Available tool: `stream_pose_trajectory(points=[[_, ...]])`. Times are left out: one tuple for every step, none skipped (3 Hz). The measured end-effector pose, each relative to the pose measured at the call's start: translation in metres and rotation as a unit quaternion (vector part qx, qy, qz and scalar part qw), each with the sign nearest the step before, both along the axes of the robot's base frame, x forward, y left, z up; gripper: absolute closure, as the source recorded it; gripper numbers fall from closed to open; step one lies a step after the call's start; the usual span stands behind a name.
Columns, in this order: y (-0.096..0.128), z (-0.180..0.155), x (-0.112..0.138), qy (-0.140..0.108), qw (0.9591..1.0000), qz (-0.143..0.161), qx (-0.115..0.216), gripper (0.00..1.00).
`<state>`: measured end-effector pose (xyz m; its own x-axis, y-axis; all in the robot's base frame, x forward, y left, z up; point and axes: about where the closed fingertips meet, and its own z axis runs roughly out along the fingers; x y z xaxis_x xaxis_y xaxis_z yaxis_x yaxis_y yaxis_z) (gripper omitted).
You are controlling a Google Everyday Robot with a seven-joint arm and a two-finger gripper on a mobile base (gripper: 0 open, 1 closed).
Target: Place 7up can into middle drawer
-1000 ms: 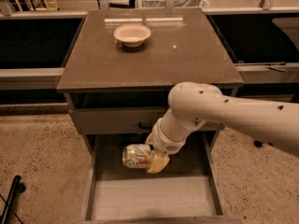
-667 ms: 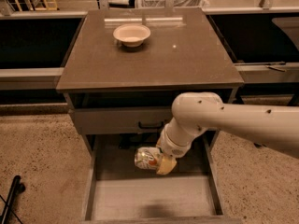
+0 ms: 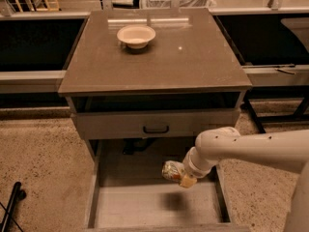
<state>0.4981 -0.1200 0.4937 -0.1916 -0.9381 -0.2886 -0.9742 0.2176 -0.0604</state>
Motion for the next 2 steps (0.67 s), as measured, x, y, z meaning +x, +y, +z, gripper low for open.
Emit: stream_pose_trajectory(points=[[-0.012,-0.036,0.012,-0.004,0.9988,-0.041,0.026,0.86],[-0.006,-0.072,0.022,-0.009,0.9933,-0.063,0.096,0.63]])
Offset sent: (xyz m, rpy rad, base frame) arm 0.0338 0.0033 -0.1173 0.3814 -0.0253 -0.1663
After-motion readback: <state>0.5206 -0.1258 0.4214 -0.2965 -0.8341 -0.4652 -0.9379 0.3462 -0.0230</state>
